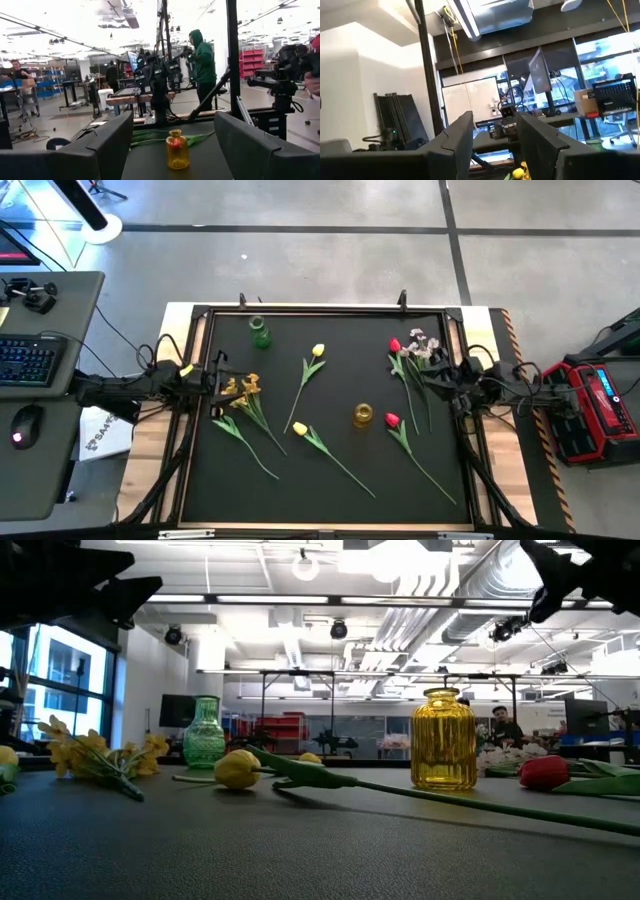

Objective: Sort flowers into vase by color
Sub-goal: Put the white flowers into the yellow vase

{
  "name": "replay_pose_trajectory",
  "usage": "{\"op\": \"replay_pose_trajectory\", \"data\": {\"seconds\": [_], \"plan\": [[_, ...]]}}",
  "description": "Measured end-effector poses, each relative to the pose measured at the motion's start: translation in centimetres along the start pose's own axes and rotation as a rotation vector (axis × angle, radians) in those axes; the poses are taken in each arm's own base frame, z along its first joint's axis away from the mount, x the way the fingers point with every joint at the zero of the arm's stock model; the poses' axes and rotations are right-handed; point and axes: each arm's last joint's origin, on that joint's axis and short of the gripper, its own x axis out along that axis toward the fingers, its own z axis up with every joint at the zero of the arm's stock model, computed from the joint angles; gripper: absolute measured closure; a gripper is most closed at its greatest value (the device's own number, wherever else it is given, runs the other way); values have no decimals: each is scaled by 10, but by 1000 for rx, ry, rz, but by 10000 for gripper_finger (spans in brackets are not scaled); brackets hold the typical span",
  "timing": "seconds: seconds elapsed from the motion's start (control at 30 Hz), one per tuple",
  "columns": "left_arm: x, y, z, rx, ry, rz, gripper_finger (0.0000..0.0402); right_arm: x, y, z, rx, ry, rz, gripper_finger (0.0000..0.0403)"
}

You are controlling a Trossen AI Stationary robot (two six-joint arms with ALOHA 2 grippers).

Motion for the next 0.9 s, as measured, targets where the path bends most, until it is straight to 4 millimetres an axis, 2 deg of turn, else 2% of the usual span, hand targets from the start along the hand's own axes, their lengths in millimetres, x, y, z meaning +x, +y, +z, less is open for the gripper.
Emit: {"op": "replay_pose_trajectory", "data": {"seconds": [0.1, 0.23, 0.47, 0.63, 0.77, 0.9], "plan": [[0, 0, 0, -54, 4, 0, 136, 0, -6, -8, 70, 53, -141, 262], [0, 0, 0, -80, 4, 0, 136, 4, -12, -15, 141, 252, -355, 262], [0, 0, 0, -80, -3, 0, 136, 23, -19, -15, 234, 648, -707, 262], [0, 0, 0, -82, -3, 0, 136, 42, -22, -18, 262, 1007, -940, 258], [0, 0, 0, -56, -3, 0, 136, 63, -24, -20, 272, 1264, -1062, 233], [0, 0, 0, -70, 4, -8, 136, 74, -29, -31, 256, 1461, -1187, 186]]}}
